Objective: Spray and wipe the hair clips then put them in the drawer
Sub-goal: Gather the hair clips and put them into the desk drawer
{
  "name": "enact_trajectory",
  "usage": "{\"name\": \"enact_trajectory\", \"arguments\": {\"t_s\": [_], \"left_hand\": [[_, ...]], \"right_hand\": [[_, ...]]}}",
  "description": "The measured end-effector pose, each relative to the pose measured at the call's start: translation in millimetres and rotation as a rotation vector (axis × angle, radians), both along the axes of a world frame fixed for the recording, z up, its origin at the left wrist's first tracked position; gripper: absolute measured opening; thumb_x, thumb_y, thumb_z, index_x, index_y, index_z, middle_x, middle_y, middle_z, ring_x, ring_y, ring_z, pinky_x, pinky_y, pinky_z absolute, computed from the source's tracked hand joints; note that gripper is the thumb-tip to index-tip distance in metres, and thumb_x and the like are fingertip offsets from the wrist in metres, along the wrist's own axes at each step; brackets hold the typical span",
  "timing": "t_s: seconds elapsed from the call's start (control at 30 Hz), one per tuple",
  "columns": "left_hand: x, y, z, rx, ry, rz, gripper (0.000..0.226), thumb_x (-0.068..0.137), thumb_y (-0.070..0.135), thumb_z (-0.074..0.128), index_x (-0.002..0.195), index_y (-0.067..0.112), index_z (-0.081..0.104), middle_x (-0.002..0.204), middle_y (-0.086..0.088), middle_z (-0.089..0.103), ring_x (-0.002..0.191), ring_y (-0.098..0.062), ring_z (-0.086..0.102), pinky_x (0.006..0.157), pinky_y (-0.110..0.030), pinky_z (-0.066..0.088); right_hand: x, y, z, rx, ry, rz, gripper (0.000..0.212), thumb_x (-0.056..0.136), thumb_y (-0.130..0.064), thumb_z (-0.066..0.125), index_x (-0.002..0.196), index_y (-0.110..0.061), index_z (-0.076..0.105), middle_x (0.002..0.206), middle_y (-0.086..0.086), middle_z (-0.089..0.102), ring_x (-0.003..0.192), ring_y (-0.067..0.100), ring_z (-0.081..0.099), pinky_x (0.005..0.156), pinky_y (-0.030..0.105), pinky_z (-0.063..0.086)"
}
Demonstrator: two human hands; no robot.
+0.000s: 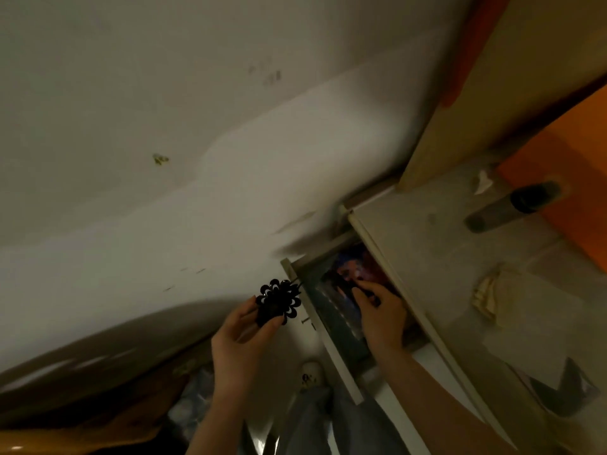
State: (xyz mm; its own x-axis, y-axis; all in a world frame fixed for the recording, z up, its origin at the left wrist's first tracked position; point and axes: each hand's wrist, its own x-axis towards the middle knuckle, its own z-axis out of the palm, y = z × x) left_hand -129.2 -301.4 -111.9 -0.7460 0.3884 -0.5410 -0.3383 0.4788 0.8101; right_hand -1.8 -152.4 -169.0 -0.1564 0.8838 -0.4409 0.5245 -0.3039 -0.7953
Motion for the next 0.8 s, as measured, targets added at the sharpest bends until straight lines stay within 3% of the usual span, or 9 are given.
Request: {"name": "enact_trajectory", "arguments": {"t_s": [0.13, 0.23, 0.37, 0.53, 0.8], "left_hand": [[-0.4, 5.2, -24.4, 0.033, 0.002, 0.029, 0.044, 0.072, 0.015, 0.076, 0.100, 0.044, 0.058, 0.101, 0.013, 0.068, 0.090, 0.002, 0.066, 0.082, -0.029, 0.051], [-2.5, 6.3, -37.1, 0.043, 0.014, 0.035, 0.045, 0.072, 0.018, 0.075, 0.103, 0.045, 0.057, 0.095, 0.018, 0.067, 0.085, 0.013, 0.063, 0.074, -0.021, 0.047], [-7.4, 5.5, -50.9, 0.049, 0.005, 0.068, 0.045, 0.070, 0.024, 0.075, 0.104, 0.048, 0.058, 0.090, 0.026, 0.070, 0.090, 0.007, 0.065, 0.079, -0.028, 0.049], [-10.7, 2.4, -57.5, 0.040, -0.006, 0.075, 0.047, 0.061, 0.038, 0.074, 0.104, 0.050, 0.059, 0.096, 0.024, 0.070, 0.096, 0.001, 0.065, 0.089, -0.040, 0.049], [-8.6, 1.5, -61.7, 0.054, -0.032, 0.049, 0.048, 0.061, 0.037, 0.073, 0.105, 0.050, 0.058, 0.096, 0.025, 0.069, 0.093, 0.005, 0.064, 0.079, -0.026, 0.047]], "right_hand": [[-11.3, 1.7, -40.9, -0.022, 0.017, -0.018, 0.014, 0.088, -0.009, 0.066, 0.101, -0.008, 0.071, 0.098, 0.002, 0.061, 0.093, 0.013, 0.052, 0.082, 0.024, 0.041], [-18.9, 0.3, -60.2, -0.066, 0.047, -0.014, 0.013, 0.089, -0.008, 0.065, 0.101, -0.011, 0.070, 0.102, 0.005, 0.063, 0.100, 0.019, 0.055, 0.087, 0.027, 0.044], [-25.2, -1.2, -77.9, -0.081, 0.059, -0.005, 0.014, 0.090, -0.010, 0.063, 0.102, -0.015, 0.068, 0.124, 0.014, 0.061, 0.120, 0.027, 0.053, 0.103, 0.044, 0.044], [-24.3, -3.2, -88.8, -0.066, 0.039, 0.012, 0.021, 0.093, -0.013, 0.060, 0.113, -0.012, 0.067, 0.129, 0.011, 0.058, 0.123, 0.026, 0.050, 0.104, 0.036, 0.041], [-16.5, -3.4, -93.3, -0.116, -0.012, 0.170, 0.035, 0.095, -0.018, 0.057, 0.129, -0.011, 0.057, 0.133, 0.010, 0.055, 0.125, 0.025, 0.048, 0.105, 0.036, 0.040]]}}
